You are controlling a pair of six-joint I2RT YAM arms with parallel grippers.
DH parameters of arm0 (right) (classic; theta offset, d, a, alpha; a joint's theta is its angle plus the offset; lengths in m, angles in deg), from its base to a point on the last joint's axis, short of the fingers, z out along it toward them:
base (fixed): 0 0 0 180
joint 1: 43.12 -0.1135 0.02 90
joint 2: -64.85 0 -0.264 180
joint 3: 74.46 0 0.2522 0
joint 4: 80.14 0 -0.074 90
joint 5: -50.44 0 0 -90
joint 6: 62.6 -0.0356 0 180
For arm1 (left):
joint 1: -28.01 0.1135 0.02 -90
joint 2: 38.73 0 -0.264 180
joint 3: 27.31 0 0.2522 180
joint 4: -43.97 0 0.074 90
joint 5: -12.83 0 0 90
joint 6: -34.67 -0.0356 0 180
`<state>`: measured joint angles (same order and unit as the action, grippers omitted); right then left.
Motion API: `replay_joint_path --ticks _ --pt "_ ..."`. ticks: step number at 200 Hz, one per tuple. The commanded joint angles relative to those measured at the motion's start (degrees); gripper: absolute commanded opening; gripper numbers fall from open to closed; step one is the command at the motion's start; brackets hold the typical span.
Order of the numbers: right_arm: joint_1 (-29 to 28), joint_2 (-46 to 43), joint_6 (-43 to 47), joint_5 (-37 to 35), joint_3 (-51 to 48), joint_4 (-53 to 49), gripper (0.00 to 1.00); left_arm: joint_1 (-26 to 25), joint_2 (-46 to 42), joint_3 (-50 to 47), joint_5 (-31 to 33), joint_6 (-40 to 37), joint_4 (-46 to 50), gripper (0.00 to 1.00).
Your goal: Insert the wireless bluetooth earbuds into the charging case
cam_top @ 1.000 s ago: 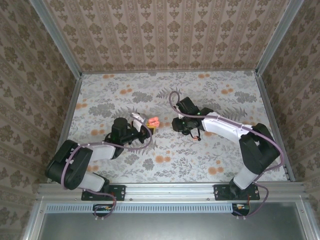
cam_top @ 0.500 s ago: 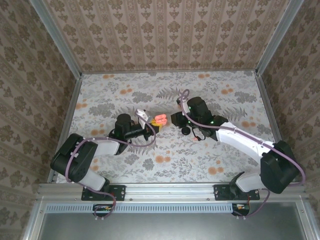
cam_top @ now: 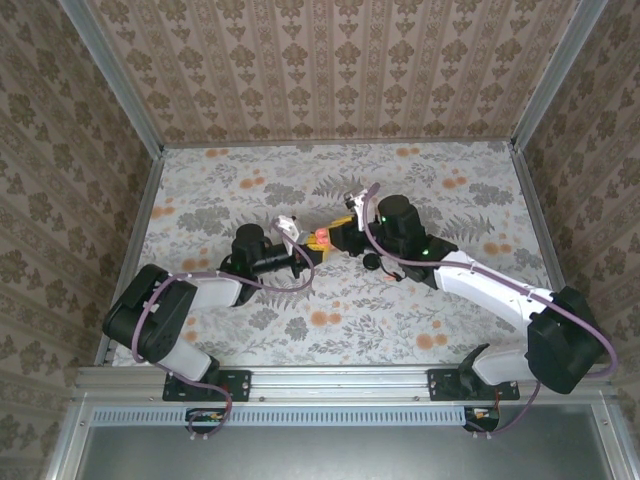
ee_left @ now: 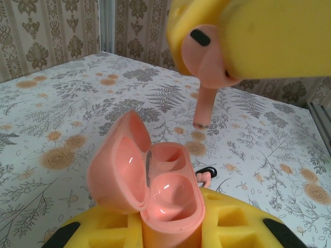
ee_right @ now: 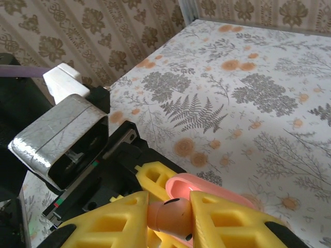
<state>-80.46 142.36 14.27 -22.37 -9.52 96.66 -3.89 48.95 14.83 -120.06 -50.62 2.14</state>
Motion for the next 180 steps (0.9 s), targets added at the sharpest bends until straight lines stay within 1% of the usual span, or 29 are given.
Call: replay_joint_path --ticks 1,108,180 --pt "-0.7 1.44 1.44 2.15 1.42 2.52 0.25 -0.36 -0.13 1.58 -2.0 -0.76 -2.15 0.16" --pt "-1.83 5.53 2.03 1.93 2.55 3.1 0.25 -0.36 -0.39 2.12 -2.39 0.89 -2.85 0.16" --pt "-2.47 6.69 4.8 3.61 3.24 -0.87 0.26 -0.18 -1.27 2.2 -1.94 1.62 -2.85 0.16"
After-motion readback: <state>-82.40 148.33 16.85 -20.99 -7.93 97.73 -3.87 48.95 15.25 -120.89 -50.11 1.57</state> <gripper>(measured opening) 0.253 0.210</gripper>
